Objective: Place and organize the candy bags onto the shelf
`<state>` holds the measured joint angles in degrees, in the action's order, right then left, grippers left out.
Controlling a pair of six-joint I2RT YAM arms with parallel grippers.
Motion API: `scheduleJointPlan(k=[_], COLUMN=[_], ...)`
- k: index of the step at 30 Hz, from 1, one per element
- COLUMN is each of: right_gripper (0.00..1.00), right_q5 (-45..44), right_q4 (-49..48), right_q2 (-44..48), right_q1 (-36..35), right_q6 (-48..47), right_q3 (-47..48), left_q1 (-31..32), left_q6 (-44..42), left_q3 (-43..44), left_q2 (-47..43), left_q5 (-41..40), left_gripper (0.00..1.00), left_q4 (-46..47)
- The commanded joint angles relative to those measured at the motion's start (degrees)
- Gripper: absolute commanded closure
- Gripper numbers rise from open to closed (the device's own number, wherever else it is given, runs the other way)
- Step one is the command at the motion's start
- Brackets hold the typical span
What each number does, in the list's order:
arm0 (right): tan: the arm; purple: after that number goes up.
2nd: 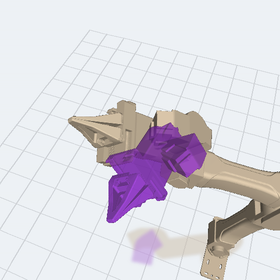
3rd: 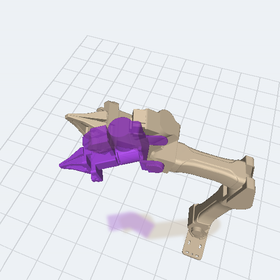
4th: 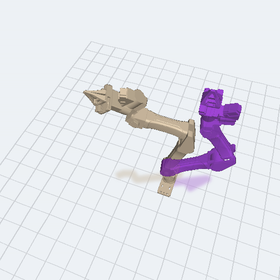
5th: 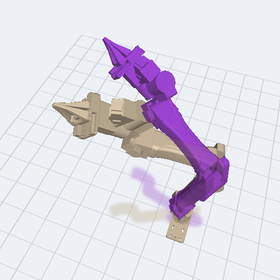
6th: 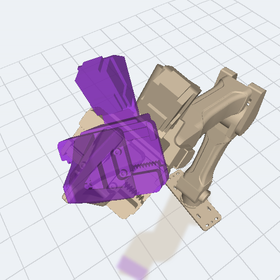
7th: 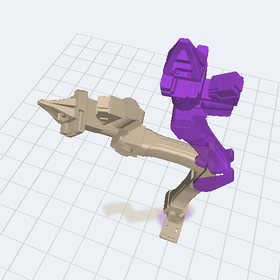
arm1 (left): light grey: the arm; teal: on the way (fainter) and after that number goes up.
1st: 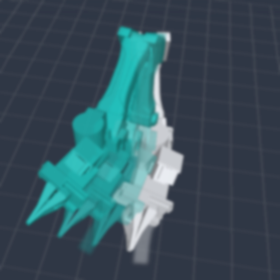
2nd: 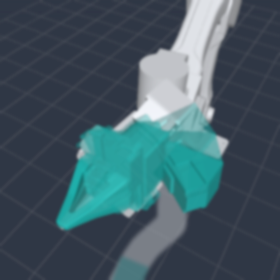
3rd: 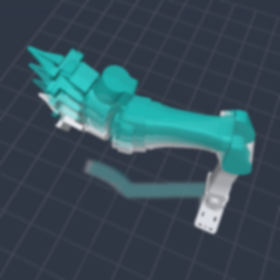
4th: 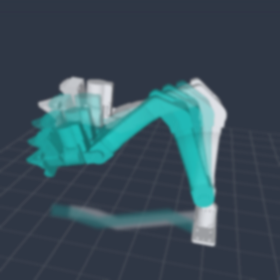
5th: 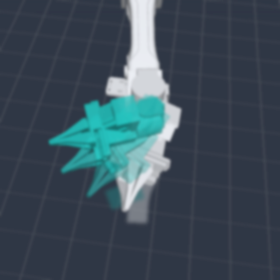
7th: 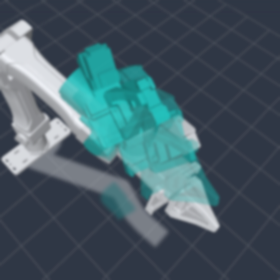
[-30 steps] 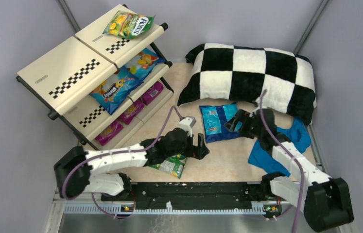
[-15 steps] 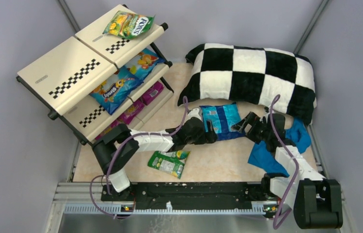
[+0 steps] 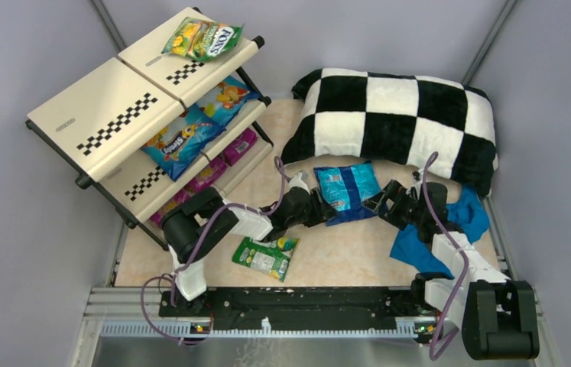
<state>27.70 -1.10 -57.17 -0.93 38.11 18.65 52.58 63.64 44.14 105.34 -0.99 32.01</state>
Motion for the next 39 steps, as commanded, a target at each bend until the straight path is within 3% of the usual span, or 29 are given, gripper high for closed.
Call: scheduleJointPlan(k=[1, 6, 9, 18, 24, 31, 39], right_gripper=[0.07, 0.04, 0.02, 0.01, 0.02, 0.04, 0.09], right_q5=[1.32, 5.17, 7.30, 11.07, 4.35, 1.14, 2.24], right_q4=[-1.11, -3.43, -6.97, -23.95, -35.63, -39.31, -50.82], right_q2=[-0.05, -0.84, -1.52, -4.01, -5.84, -10.30, -21.03], right_q1=[0.40, 0.45, 0.53, 3.54, 3.44, 1.30, -3.93], right_q6=[-0.55, 1.31, 4.45, 18.54, 31.88, 35.59, 40.61], right_q3=[-0.10, -1.84, -4.23, -11.79, -14.75, -11.06, -12.17], left_q1=[-1.14, -2.48, -2.65, -0.72, 1.45, 4.02, 5.96], left_q6=[2.41, 4.83, 6.74, 10.86, 12.57, 14.40, 12.94], left_q3=[-3.15, -6.35, -7.54, -9.80, -11.24, -12.44, -10.86], left_q2=[1.64, 0.21, -1.63, -8.05, -11.35, -9.44, -8.64], left_q5=[1.54, 4.08, 4.72, 6.60, 5.73, 5.29, 5.17], left_gripper=[0.56, 0.88, 1.00, 1.00, 1.00, 1.00, 1.00], left_q4=[7.98, 16.68, 20.51, 26.00, 24.62, 28.76, 26.18])
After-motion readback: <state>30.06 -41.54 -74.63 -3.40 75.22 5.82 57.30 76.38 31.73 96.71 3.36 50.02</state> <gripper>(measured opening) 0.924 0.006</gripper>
